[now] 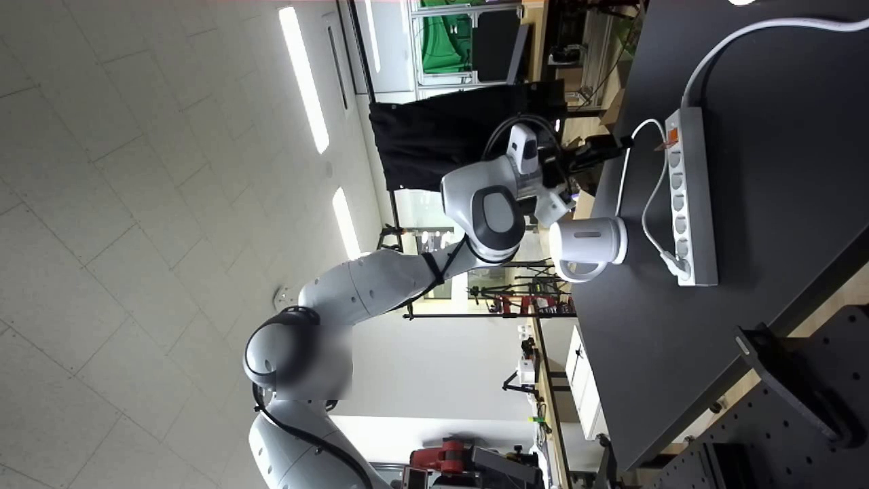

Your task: Turn off the switch on the adapter

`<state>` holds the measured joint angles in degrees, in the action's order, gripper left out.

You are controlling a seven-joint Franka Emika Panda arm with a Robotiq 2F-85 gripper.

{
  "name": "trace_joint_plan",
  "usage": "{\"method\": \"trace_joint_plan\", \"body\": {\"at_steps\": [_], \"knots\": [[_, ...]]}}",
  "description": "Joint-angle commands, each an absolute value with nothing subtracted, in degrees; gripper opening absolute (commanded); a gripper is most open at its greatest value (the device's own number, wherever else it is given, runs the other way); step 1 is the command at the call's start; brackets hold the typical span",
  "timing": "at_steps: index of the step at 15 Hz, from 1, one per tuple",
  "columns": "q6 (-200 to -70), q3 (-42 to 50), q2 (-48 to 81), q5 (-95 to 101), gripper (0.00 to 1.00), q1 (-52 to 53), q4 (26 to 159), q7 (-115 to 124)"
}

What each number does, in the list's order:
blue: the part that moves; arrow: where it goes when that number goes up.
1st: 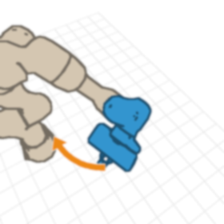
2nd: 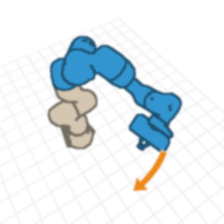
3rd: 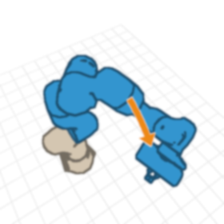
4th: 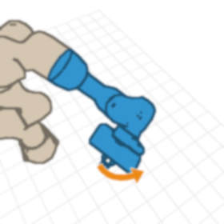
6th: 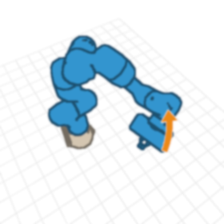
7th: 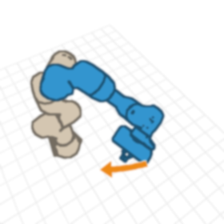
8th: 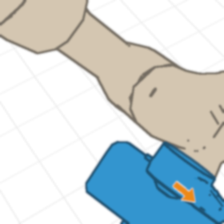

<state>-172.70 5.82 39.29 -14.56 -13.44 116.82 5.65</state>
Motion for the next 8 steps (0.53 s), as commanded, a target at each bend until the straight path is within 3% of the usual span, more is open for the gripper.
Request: {"method": "trace_joint_plan", "body": {"at_steps": [1, 5, 8], "knots": [[-173.91, 10.36, 34.89, -12.57, 0.73, -8.97, 122.72, 8.12], [-176.03, 14.69, 33.16, -11.50, 0.99, -4.72, 126.42, 8.92], [-177.56, 18.17, 32.74, -10.81, 1.00, -1.16, 128.83, 9.91]]}}
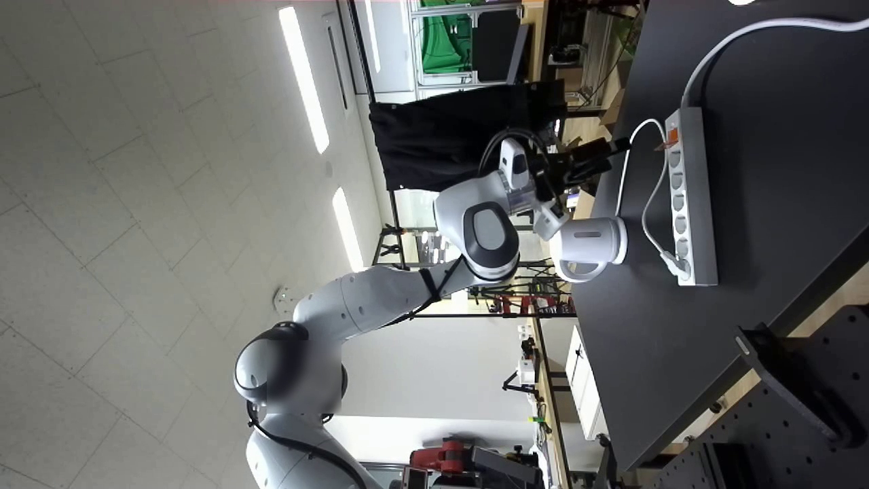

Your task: Turn off the switch on the adapter

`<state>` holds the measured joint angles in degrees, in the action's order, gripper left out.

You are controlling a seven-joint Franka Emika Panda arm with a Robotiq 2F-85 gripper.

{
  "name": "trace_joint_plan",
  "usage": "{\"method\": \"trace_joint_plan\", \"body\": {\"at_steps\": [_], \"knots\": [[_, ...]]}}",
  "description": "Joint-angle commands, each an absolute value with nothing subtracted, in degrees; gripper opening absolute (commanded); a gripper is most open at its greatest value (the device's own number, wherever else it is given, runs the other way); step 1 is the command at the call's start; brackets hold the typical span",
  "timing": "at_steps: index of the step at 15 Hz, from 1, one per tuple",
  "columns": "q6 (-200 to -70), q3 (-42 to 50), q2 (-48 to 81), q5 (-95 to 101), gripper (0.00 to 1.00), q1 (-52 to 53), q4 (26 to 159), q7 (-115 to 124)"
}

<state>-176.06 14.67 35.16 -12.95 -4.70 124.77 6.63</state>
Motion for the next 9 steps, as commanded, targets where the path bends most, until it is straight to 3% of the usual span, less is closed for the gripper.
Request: {"method": "trace_joint_plan", "body": {"at_steps": [1, 4, 9], "knots": [[-177.84, 19.14, 32.74, -10.48, 1.00, -0.15, 129.40, 10.16], [-178.22, 23.25, 33.38, -10.16, 1.00, 4.29, 131.00, 11.71], [-177.66, 20.11, 35.02, -9.64, 1.00, 0.84, 128.51, 9.74]]}}
